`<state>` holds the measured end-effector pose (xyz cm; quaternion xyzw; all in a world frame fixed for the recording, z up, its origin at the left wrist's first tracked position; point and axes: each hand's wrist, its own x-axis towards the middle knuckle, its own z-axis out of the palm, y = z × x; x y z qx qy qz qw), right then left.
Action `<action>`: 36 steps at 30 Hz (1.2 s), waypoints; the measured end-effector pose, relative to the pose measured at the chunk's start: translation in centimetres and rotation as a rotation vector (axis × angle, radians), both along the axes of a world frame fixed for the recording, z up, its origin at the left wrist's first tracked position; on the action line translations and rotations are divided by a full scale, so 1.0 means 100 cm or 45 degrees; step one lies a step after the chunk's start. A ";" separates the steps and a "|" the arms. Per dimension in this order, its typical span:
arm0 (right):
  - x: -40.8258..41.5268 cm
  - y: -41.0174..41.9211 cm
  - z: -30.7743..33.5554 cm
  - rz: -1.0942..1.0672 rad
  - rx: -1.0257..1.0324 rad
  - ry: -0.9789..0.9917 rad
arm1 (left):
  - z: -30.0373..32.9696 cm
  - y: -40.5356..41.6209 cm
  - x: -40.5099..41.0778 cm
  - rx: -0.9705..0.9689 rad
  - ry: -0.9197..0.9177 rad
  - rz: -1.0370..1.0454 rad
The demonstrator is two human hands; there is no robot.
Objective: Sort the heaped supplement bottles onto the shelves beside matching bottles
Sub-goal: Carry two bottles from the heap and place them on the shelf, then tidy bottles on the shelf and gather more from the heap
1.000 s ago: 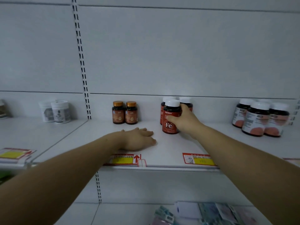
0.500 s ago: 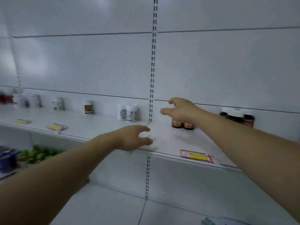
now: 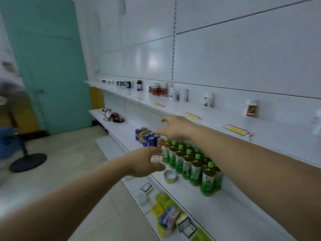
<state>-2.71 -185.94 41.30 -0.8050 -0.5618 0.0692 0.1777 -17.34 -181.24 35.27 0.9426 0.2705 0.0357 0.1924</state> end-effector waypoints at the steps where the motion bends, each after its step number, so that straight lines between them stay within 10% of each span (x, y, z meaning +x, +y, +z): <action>1: -0.006 0.028 -0.010 0.036 -0.035 -0.002 | -0.007 0.022 -0.006 -0.011 0.003 0.038; 36: 0.011 0.975 -0.129 0.052 -0.286 -0.015 | -0.112 0.953 -0.045 -0.280 0.005 0.448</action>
